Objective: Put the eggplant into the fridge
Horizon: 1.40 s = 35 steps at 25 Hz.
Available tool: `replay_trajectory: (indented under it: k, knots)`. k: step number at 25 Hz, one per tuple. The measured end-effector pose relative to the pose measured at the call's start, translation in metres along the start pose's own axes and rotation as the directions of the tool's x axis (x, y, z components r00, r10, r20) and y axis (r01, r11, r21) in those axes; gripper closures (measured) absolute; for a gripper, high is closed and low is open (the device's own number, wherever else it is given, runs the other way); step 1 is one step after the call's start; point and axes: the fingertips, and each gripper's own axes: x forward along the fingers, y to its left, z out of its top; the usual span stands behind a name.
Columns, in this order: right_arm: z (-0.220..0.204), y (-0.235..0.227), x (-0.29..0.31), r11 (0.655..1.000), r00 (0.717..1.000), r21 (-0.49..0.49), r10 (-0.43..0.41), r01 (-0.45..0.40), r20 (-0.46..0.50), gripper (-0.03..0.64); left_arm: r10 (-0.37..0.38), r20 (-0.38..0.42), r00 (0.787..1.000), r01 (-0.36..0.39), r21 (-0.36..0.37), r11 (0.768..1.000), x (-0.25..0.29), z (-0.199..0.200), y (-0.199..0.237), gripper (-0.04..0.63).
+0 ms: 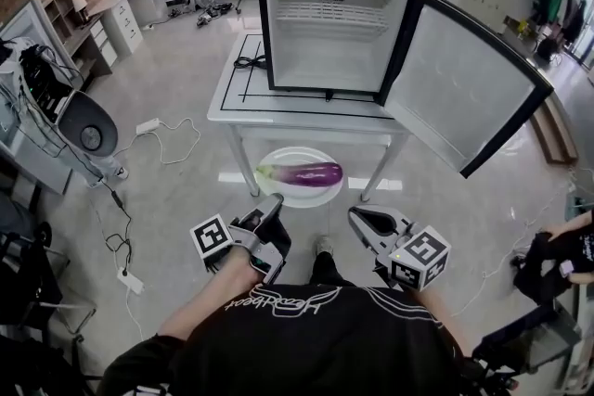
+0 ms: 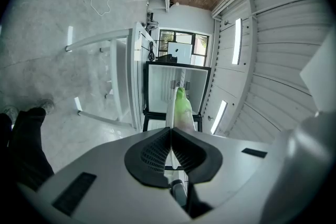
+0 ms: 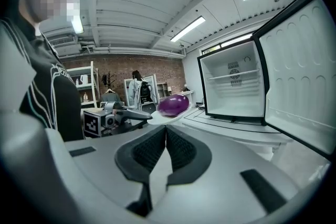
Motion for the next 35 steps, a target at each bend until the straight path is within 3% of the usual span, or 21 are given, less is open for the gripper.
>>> replay_trajectory:
  k: [14,35]
  knots:
    - [-0.003,-0.071,0.049,0.998,0.999,0.052,0.032,-0.031,-0.012,0.609,0.073,0.046,0.996,-0.072,-0.023,0.997,0.053,0.040,0.026,0.580]
    - [0.044,-0.243,0.128,0.994,0.998,0.089,0.055,-0.055,0.003,0.609,0.098,0.081,0.992,-0.098,-0.004,0.995,0.227,0.123,0.017,0.578]
